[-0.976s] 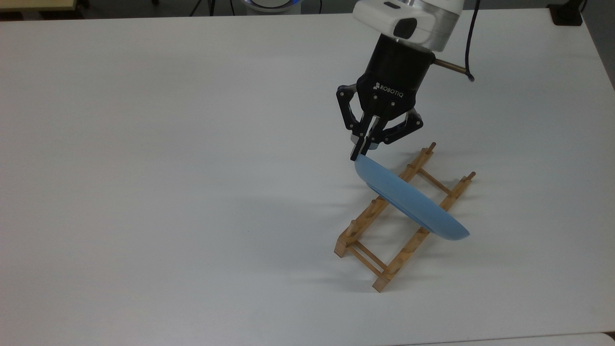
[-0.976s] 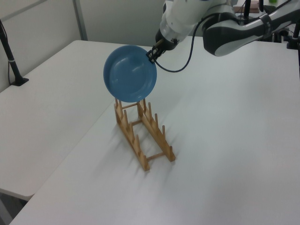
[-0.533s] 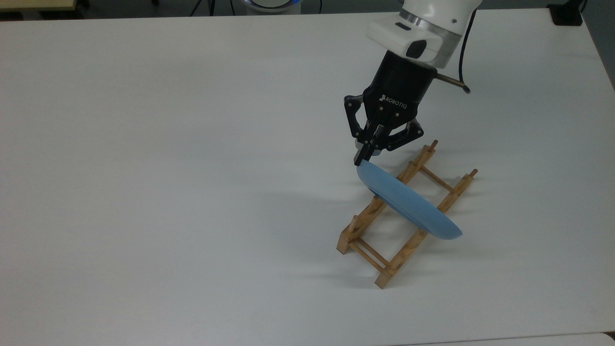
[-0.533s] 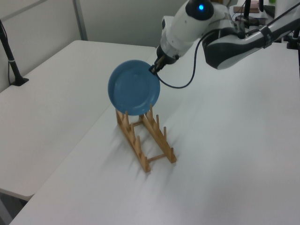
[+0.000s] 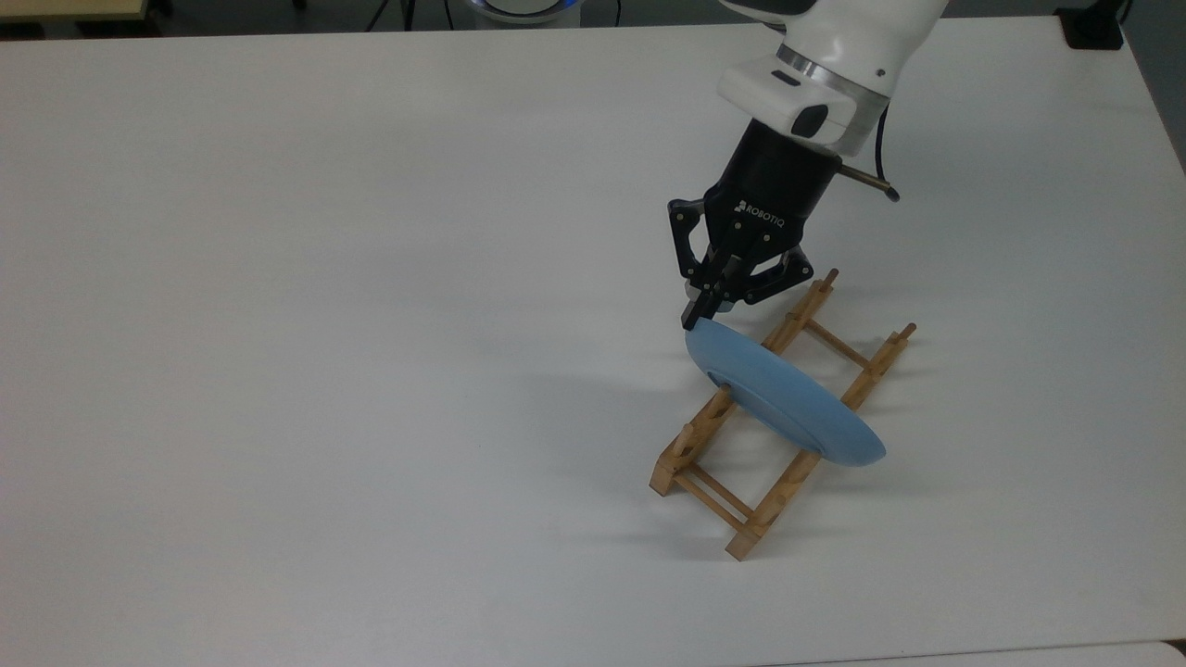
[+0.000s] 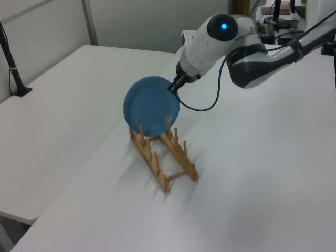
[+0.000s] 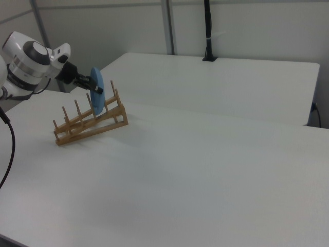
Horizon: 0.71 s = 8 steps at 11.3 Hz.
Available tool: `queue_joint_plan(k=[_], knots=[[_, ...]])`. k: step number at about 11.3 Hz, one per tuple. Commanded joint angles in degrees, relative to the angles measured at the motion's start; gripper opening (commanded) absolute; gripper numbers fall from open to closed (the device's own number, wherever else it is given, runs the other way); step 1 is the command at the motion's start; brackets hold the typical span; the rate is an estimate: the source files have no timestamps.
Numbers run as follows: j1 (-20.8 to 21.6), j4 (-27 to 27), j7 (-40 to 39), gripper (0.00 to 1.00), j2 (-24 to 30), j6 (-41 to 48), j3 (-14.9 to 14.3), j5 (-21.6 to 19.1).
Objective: Place plate in plate rack
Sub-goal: 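Open the gripper to release the plate in the rack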
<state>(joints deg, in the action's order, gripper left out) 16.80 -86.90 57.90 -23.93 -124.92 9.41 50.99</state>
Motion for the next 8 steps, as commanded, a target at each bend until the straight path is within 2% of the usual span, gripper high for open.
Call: queue_joint_plan(k=[1,2,3,4,5,7,8], knots=[[0.4,-0.8,1.9,0.43,0.0,-1.3,-0.4,1.6],[0.4,-0.7,1.8,0.43,0.0,-1.2,-0.4,1.6],[0.5,-0.6,1.8,0.5,0.1,-1.2,-0.4,1.6],[0.5,-0.5,1.9,0.75,0.2,-1.1,-0.4,1.6],[0.4,-0.1,2.0,0.83,0.4,-1.1,-0.4,1.2],[0.1,1.9,2.0,0.83,1.0,-0.6,-0.4,-1.1],[-0.2,2.0,1.7,0.86,1.7,-0.6,-0.4,-3.9]])
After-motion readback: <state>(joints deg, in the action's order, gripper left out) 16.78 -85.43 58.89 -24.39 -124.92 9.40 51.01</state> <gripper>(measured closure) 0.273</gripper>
